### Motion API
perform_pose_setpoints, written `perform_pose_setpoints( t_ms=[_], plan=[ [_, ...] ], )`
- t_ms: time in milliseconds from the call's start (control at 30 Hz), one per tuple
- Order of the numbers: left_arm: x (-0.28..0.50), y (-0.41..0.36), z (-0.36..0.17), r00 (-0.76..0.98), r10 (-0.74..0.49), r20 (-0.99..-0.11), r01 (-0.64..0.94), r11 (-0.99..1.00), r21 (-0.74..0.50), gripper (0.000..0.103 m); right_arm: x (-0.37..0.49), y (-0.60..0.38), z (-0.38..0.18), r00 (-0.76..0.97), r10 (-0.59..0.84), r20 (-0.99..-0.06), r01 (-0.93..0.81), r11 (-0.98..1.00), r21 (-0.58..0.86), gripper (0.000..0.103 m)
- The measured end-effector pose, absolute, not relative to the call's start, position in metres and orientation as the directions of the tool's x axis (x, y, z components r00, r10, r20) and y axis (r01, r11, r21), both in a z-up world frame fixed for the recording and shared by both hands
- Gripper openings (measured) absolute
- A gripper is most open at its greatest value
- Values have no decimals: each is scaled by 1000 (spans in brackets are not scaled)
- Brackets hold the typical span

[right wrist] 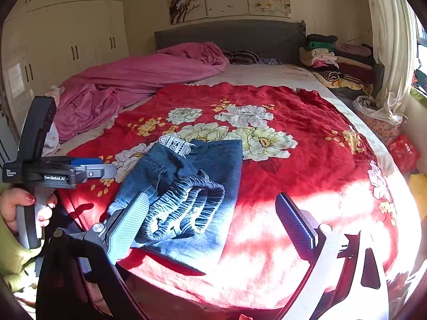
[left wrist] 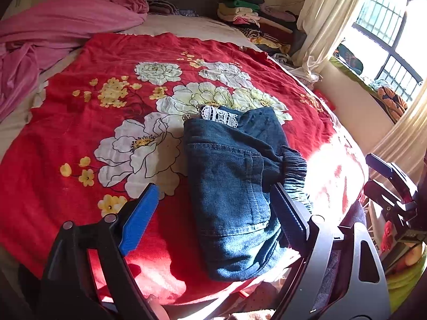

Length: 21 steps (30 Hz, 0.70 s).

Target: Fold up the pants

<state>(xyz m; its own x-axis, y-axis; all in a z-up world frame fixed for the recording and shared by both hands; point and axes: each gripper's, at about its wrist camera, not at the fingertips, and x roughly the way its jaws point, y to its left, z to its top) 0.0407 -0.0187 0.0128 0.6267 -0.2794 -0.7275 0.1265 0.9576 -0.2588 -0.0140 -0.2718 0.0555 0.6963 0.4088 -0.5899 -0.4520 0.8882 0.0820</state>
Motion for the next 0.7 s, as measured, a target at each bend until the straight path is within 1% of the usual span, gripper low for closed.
perform_pose_setpoints(
  t_ms=[333,700],
  plan=[
    [46,-16,10,646,-242,-724,105,968,-230,85,8,-287,43,697,372,-613,-387,915,116,95],
    [60,-13,-7,635,-214,-743,73,973,-218,85,42,-281,22,652,328,-684,-356,928,106,95]
  ],
)
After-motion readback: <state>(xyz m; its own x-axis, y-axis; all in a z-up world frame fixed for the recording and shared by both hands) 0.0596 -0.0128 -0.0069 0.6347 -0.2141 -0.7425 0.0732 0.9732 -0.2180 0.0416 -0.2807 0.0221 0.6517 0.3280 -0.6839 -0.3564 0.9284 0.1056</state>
